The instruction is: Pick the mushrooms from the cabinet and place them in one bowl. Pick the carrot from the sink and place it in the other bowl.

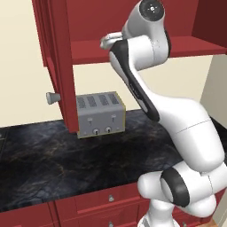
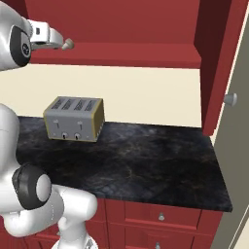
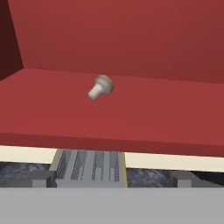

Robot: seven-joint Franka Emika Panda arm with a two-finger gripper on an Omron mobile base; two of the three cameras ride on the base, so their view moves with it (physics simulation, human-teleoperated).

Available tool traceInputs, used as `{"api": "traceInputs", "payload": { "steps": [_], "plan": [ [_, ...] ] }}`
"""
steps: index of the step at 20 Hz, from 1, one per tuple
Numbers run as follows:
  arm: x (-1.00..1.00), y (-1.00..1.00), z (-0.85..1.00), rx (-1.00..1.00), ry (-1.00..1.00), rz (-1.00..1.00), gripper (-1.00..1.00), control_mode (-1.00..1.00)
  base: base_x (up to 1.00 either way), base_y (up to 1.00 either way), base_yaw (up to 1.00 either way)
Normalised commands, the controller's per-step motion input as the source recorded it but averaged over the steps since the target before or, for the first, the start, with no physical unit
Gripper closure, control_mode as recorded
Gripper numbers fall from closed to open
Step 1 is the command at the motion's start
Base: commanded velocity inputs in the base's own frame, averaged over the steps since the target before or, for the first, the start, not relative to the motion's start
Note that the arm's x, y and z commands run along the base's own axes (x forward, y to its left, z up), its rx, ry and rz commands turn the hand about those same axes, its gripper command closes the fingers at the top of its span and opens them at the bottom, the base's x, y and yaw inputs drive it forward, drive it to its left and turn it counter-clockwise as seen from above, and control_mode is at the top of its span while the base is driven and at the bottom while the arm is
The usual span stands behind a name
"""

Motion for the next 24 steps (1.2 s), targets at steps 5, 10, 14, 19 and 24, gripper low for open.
{"api": "traceInputs", "payload": {
  "steps": [5,10,14,19,24],
  "plan": [
    [0.33,-0.04,-0.14,0.07,-0.02,-0.02,-1.0,-1.0,0.0,0.0,0.0],
    [0.43,0.33,-0.01,0.05,-0.01,-0.14,-1.0,-1.0,0.0,0.0,0.0],
    [0.59,0.25,0.04,0.05,0.08,-0.15,-1.0,-1.0,0.0,0.0,0.0],
    [0.31,0.01,0.04,0.04,0.07,-0.04,-1.0,-1.0,0.0,0.0,0.0],
    [-0.02,0.0,0.22,0.02,0.0,0.0,-1.0,-1.0,0.0,0.0,0.0]
  ]
}}
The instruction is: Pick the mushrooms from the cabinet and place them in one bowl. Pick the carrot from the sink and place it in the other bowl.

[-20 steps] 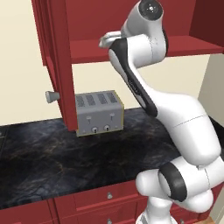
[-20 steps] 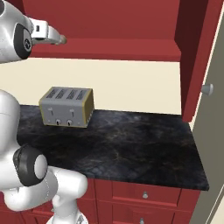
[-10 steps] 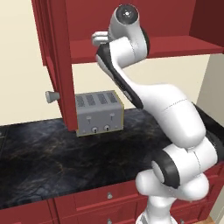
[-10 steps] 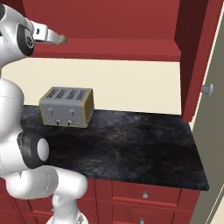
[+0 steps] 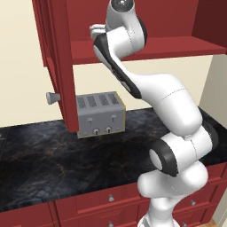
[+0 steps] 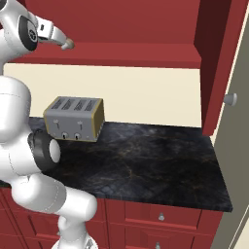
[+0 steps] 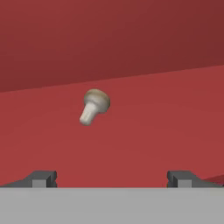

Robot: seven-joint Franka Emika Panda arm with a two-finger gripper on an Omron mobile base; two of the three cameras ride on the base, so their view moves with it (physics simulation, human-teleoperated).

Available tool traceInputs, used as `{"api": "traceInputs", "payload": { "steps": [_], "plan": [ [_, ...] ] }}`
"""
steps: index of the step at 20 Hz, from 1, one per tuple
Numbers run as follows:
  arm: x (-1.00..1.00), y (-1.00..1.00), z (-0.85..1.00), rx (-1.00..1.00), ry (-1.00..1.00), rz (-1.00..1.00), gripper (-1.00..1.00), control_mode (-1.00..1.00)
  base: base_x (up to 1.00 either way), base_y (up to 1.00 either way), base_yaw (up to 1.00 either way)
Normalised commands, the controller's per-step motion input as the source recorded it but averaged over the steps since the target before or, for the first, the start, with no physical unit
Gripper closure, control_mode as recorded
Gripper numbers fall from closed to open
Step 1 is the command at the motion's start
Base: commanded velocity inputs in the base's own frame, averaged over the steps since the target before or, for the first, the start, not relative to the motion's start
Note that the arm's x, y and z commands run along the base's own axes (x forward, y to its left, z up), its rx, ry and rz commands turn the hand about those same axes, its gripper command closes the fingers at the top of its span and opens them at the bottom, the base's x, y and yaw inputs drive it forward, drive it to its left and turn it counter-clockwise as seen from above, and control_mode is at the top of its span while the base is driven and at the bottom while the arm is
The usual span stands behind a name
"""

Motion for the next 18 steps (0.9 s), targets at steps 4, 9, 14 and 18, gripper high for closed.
{"api": "traceInputs", "payload": {
  "steps": [4,9,14,18],
  "plan": [
    [0.02,-0.02,0.09,0.03,0.02,0.0,-1.0,-1.0,0.0,0.0,0.0],
    [0.01,0.0,-0.1,0.0,0.0,0.0,-1.0,-1.0,0.0,0.0,0.0],
    [0.08,-0.01,-0.2,0.0,0.0,0.0,-1.0,-1.0,0.0,0.0,0.0],
    [0.23,0.0,-0.25,0.0,0.0,0.0,-1.0,-1.0,0.0,0.0,0.0]
  ]
}}
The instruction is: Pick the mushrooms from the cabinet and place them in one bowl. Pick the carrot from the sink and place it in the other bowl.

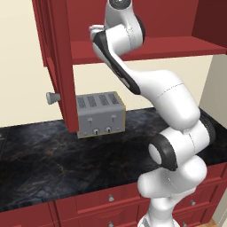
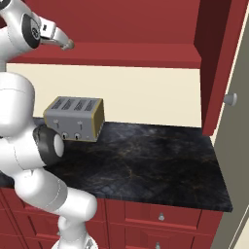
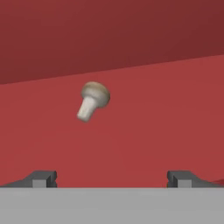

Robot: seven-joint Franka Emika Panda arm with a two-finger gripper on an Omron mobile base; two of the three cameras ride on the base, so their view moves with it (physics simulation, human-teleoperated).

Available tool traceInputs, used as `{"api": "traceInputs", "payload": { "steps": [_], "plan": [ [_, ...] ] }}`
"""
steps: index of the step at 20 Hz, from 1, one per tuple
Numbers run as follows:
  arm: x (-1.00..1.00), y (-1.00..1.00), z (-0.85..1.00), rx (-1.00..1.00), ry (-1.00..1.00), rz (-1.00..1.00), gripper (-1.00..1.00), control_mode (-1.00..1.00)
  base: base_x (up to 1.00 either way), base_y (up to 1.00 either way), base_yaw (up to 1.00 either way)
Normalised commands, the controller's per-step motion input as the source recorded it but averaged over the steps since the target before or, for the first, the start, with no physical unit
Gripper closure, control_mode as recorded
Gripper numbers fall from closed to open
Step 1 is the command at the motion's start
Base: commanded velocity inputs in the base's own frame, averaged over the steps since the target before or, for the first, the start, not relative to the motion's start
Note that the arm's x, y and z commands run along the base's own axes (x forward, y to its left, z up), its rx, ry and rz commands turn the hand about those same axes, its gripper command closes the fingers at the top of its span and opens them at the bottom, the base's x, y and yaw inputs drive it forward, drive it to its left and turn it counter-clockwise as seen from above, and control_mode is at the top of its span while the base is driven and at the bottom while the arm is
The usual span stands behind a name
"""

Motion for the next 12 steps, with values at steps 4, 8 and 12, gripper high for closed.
{"api": "traceInputs", "payload": {
  "steps": [4,8,12],
  "plan": [
    [0.32,0.0,-0.18,0.02,-0.01,0.0,-1.0,-1.0,0.0,0.0,0.0],
    [0.57,0.0,0.0,0.04,0.0,-0.03,-1.0,-1.0,0.0,0.0,0.0],
    [0.52,0.03,-0.01,0.0,0.03,-0.02,-1.0,-1.0,0.0,0.0,0.0]
  ]
}}
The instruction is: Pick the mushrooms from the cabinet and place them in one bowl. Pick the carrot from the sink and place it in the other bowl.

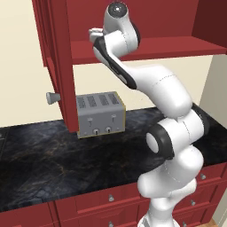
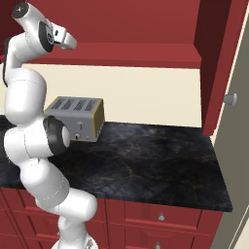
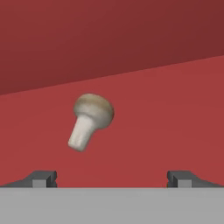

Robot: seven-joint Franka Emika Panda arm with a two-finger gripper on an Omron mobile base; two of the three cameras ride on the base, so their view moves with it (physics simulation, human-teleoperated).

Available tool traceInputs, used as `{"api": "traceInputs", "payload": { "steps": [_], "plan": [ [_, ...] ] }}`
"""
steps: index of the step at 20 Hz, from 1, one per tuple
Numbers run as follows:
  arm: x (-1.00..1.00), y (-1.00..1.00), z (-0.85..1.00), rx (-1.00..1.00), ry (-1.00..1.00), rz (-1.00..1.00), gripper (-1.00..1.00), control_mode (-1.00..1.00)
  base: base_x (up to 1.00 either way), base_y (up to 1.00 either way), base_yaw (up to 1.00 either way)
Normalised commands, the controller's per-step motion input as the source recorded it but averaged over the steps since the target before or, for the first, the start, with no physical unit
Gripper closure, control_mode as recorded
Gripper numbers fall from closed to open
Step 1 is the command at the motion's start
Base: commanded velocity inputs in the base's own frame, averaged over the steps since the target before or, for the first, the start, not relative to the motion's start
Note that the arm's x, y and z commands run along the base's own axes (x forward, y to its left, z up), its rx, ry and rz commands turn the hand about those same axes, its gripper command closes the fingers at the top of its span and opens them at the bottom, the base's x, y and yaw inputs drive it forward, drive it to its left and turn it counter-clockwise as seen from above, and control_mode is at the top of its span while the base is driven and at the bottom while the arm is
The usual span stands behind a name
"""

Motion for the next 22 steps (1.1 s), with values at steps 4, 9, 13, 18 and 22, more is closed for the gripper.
{"api": "traceInputs", "payload": {
  "steps": [4,9,13,18,22],
  "plan": [
    [0.45,0.13,0.0,0.0,0.07,-0.02,-1.0,-1.0,0.0,0.0,0.0],
    [0.39,0.12,0.0,0.0,0.06,-0.01,-1.0,-1.0,0.0,0.0,0.0],
    [0.03,0.0,0.0,0.0,0.0,0.0,-1.0,-1.0,0.0,0.0,0.0],
    [0.27,0.0,-0.08,0.0,0.0,-0.01,-1.0,-1.0,0.0,0.0,0.0],
    [0.6,0.03,-0.29,0.01,0.0,-0.02,-1.0,-1.0,0.0,0.0,0.0]
  ]
}}
